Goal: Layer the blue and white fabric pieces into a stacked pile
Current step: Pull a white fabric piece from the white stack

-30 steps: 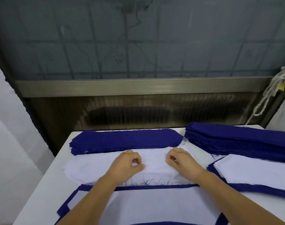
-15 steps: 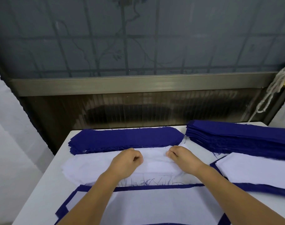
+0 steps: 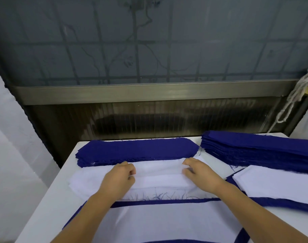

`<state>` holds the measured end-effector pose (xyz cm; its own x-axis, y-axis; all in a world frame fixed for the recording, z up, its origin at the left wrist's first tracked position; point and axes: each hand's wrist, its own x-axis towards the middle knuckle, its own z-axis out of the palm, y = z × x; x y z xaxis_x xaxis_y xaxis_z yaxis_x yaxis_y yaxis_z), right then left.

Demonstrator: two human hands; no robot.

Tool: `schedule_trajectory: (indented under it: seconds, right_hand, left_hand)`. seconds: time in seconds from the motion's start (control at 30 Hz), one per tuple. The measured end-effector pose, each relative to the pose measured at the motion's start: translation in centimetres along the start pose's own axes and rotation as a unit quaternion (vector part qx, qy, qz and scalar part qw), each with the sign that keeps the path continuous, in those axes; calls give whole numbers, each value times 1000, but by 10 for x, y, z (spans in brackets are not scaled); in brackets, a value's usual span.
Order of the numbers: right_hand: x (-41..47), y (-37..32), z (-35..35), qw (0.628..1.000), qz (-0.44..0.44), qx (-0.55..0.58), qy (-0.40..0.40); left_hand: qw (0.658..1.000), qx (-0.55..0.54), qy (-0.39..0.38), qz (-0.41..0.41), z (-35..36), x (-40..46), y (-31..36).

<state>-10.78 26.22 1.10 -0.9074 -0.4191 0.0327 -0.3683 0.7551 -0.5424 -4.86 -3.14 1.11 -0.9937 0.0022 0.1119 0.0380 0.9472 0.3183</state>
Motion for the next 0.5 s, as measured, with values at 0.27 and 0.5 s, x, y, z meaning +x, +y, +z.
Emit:
schedule_trajectory:
  seconds: [0.27, 0.5]
  right_hand:
    - [-12, -7, -9, 1000, -20, -12, 11]
    - [-95, 3, -42, 996, -4, 61, -67]
  left_hand:
    - [995, 58, 11, -83, -49, -33, -60]
    - [994, -53, -91, -23, -71, -93, -55]
